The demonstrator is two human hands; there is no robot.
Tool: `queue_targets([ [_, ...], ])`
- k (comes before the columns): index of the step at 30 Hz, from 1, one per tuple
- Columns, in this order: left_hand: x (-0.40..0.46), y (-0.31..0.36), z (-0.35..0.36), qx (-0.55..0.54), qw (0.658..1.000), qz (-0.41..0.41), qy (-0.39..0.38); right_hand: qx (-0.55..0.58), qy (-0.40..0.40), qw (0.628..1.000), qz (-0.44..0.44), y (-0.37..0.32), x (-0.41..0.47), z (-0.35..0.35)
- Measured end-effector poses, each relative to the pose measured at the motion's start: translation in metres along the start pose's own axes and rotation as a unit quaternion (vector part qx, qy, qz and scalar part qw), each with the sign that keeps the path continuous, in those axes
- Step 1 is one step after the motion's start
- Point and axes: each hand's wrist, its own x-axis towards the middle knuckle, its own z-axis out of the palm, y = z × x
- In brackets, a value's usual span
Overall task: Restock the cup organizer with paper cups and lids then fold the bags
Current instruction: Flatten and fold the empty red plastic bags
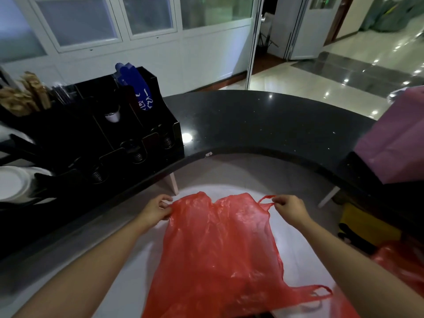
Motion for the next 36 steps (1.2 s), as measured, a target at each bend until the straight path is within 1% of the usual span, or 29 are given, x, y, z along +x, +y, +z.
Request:
queue_targets([
  [4, -0.002, 0.002, 0.005, -0.035, 0.997, -0.025, 0.064, 0.005, 0.019, 1.000, 0.012, 0.012, -0.008, -0.012],
  [6, -0.006, 0.004, 0.005, -0.072, 0.993, -0.040, 0.089, 0.004, 0.026, 0.999, 0.023, 0.018, -0.011, -0.017],
  [10, -0.011, 0.003, 0.002, -0.168, 0.975, -0.093, 0.110, -0.018, 0.039, 0.999, 0.030, 0.029, -0.016, -0.022],
  [14, -0.012, -0.002, -0.003, -0.202, 0.966, -0.107, 0.123, -0.041, 0.051, 0.997, 0.029, 0.036, -0.016, -0.027],
  [20, -0.010, -0.005, -0.008, -0.141, 0.969, -0.080, 0.189, -0.092, 0.050, 0.994, 0.043, 0.043, -0.022, -0.033],
  [25, -0.012, -0.002, -0.009, -0.136, 0.971, -0.060, 0.189, -0.090, 0.050, 0.992, 0.068, 0.051, -0.029, -0.036],
  [30, -0.005, -0.006, -0.001, -0.122, 0.980, -0.068, 0.145, -0.102, 0.073, 0.987, 0.096, 0.069, -0.027, -0.040],
  [33, 0.001, -0.008, 0.005, -0.042, 0.990, -0.038, 0.129, -0.108, 0.082, 0.984, 0.112, 0.074, -0.025, -0.041],
  [36, 0.004, -0.007, 0.009, 0.066, 0.988, -0.011, 0.136, -0.121, 0.081, 0.982, 0.116, 0.072, -0.026, -0.042],
])
